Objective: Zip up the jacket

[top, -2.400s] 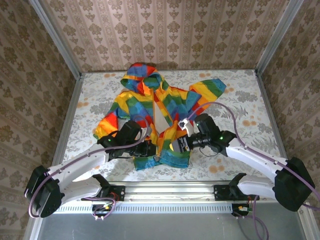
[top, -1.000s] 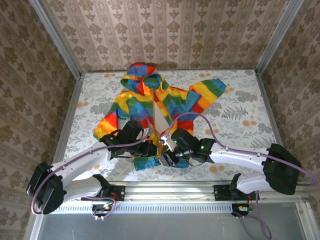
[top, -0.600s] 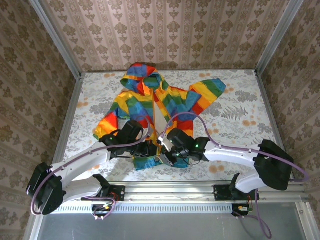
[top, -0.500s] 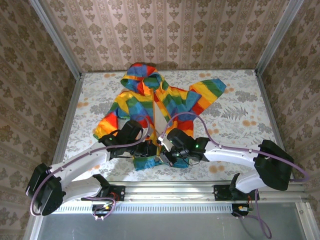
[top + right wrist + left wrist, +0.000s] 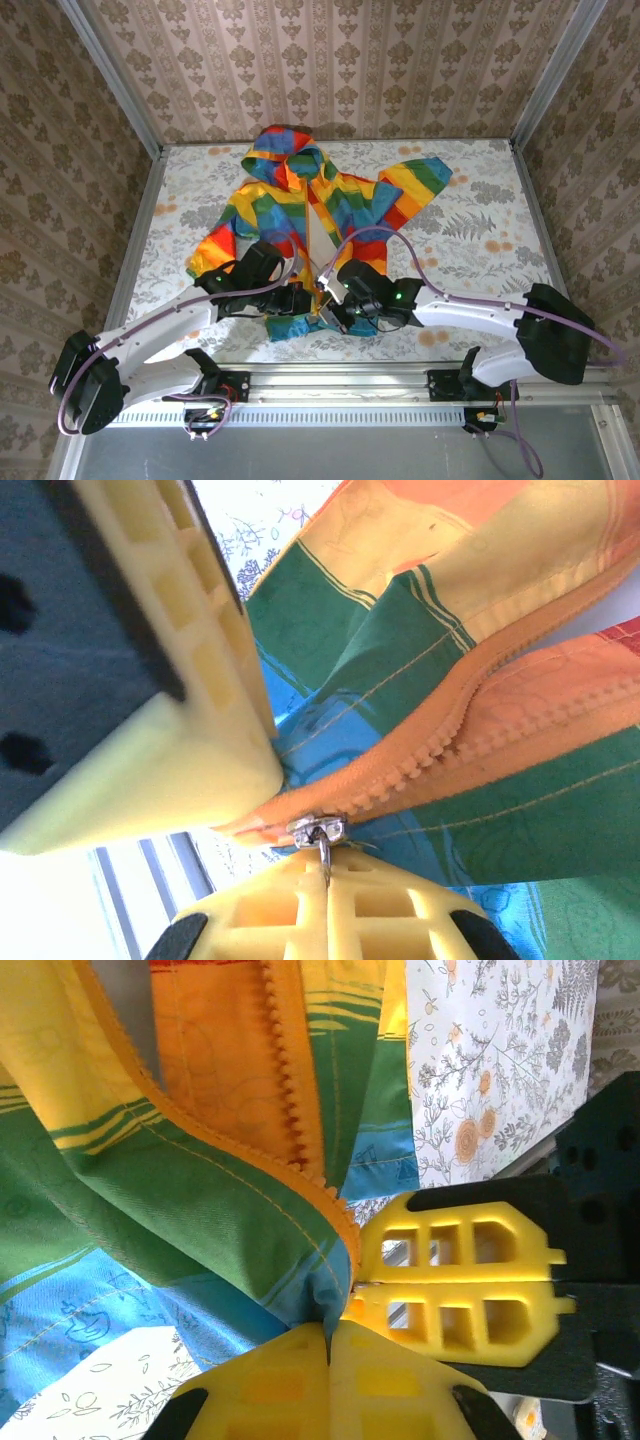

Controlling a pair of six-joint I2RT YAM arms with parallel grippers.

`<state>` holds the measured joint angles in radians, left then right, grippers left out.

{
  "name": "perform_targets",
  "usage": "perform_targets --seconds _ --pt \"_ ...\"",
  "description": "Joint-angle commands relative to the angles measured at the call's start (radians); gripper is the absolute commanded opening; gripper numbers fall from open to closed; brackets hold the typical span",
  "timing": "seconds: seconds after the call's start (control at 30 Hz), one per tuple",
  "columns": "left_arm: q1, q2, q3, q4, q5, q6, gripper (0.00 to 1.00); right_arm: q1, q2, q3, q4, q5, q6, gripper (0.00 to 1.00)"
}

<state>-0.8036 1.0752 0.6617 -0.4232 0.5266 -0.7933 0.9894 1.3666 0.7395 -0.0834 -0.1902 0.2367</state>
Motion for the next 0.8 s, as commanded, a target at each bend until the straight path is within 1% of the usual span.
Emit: perform_targets --seconds 0.0,0.3,0.47,0.63,0.77 --pt "-0.003 -0.023 0.007 -0.088 0.022 0.039 0.0 -0.005 -0.038 -0.021 0.012 0.072 -0.031 0.0" --pt "-0.012 -0.026 0.002 -0.089 0.048 0.048 0.0 -0.006 -0.025 -0.011 -0.001 0.082 -0.037 0.0" --pt "-0.032 -0.02 0.015 -0.135 0.052 0.071 0.0 -0.02 -0.013 -0.003 -0.001 0.082 -0.019 0.0" --pt "-0.048 -0.014 0.037 -0.199 0.036 0.1 0.0 -0.034 -0.011 0.004 0.006 0.049 -0.025 0.0" --pt "-0.058 -0.016 0.044 -0.214 0.038 0.106 0.0 -0.042 -0.004 0.011 -0.008 0.053 -0.022 0.0"
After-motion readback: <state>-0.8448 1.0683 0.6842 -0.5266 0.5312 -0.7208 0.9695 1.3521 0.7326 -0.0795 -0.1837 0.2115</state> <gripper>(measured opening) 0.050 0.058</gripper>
